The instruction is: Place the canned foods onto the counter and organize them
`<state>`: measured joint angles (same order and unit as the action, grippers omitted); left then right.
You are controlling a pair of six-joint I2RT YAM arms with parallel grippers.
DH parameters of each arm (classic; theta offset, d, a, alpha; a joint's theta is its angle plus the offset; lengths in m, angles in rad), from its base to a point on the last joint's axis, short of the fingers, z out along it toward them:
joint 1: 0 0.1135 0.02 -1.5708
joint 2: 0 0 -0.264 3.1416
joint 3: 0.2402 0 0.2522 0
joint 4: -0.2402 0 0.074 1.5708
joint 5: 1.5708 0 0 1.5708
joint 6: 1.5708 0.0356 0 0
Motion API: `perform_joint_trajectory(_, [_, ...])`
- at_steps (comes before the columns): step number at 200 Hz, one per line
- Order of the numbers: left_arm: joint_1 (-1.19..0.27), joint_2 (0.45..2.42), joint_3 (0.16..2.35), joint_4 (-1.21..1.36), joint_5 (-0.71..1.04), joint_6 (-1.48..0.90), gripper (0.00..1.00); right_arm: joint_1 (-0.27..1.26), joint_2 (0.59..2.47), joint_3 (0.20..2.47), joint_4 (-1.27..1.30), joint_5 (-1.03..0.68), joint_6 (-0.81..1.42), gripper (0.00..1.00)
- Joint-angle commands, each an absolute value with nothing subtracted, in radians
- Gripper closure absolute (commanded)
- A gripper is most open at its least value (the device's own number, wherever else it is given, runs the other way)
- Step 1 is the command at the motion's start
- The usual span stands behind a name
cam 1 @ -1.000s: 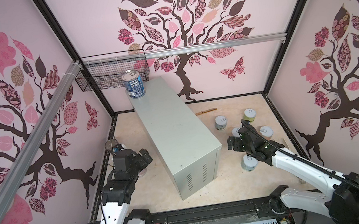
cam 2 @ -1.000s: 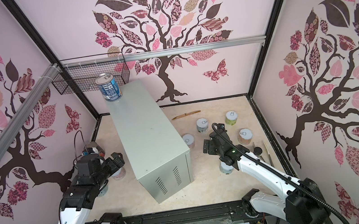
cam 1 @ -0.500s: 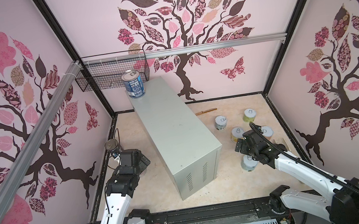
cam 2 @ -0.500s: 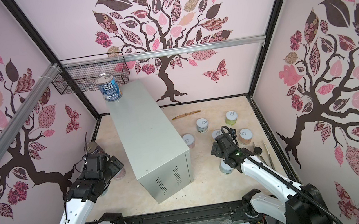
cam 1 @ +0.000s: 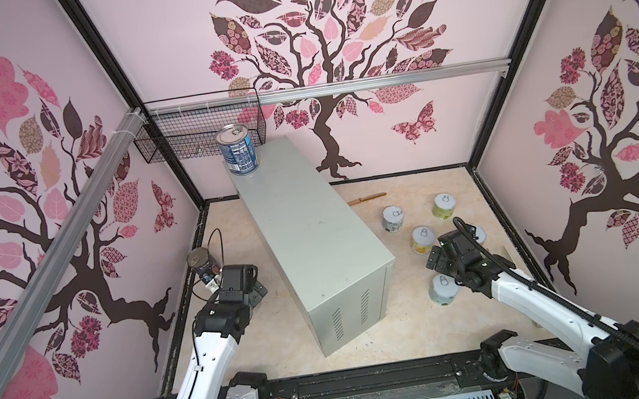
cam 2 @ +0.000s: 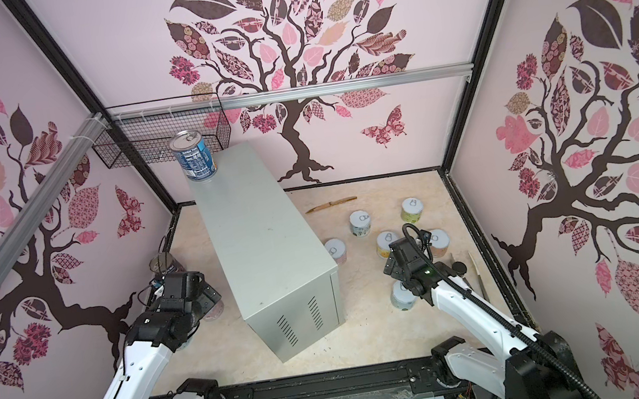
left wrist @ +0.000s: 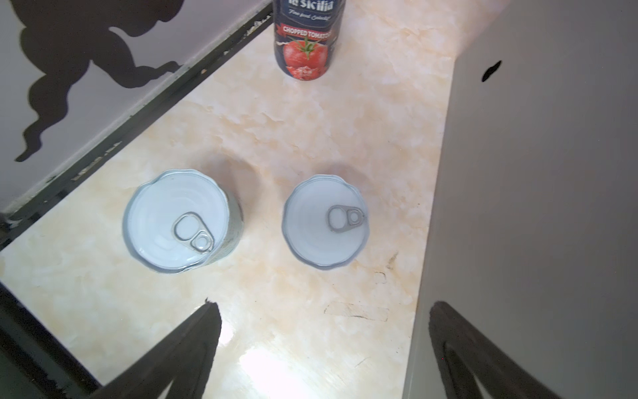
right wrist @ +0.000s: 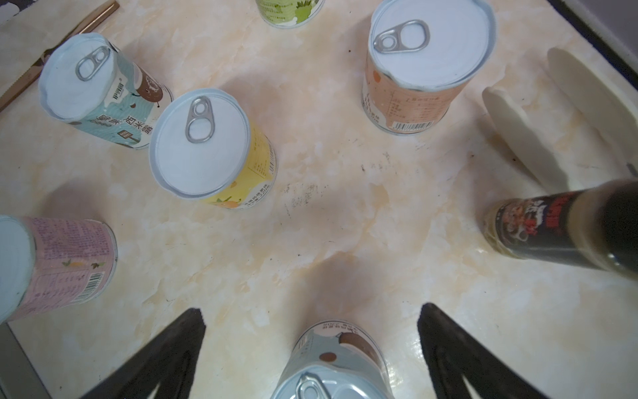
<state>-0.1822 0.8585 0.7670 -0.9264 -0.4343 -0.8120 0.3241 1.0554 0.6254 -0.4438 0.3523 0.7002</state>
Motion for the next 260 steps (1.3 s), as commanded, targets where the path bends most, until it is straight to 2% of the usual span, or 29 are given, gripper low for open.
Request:
perform_joint_trajectory(1, [-0.184, 0.866, 0.821, -0.986, -0.524, -0.862, 0.02, 0.319, 1.096, 0.62, -0.443, 0.34, 0.7, 0.0])
perform_joint_trajectory(53, [-0.164, 0.918, 0.871, -0.978, -0.576, -0.851, 0.02, 0.329, 1.201, 0.703, -0.356, 0.18, 0.605, 0.0])
perform_joint_trajectory(72, [-0.144, 0.969, 0.89, -0.927, -0.531, -0.788, 0.02, 0.33, 1.202, 0.694, -0.264, 0.051, 0.533, 0.0])
perform_joint_trajectory(90, [-0.066, 1.004, 0.88, -0.873, -0.417, -0.746, 0.02, 0.33, 1.172, 0.66, -0.163, -0.05, 0.497, 0.0])
perform_joint_trajectory(110, [-0.022, 1.006, 0.85, -0.783, -0.345, -0.688, 0.02, 0.33, 1.125, 0.627, -0.093, -0.082, 0.491, 0.0])
perform_joint_trajectory(145, [-0.021, 1.02, 0.893, -0.723, -0.42, -0.594, 0.02, 0.329, 1.02, 0.557, -0.005, -0.144, 0.502, 0.0])
perform_joint_trajectory(178, [0.007, 1.142, 1.036, -0.796, -0.466, -0.559, 0.02, 0.332, 0.94, 0.446, 0.115, -0.285, 0.601, 0.0])
perform_joint_trajectory(209, [0.128, 1.265, 1.123, -0.772, -0.335, -0.537, 0.02, 0.345, 0.902, 0.394, 0.161, -0.319, 0.623, 0.0])
perform_joint_trajectory(260, [0.23, 1.468, 1.259, -0.724, -0.326, -0.393, 0.02, 0.454, 0.803, 0.382, 0.146, -0.292, 0.621, 0.0])
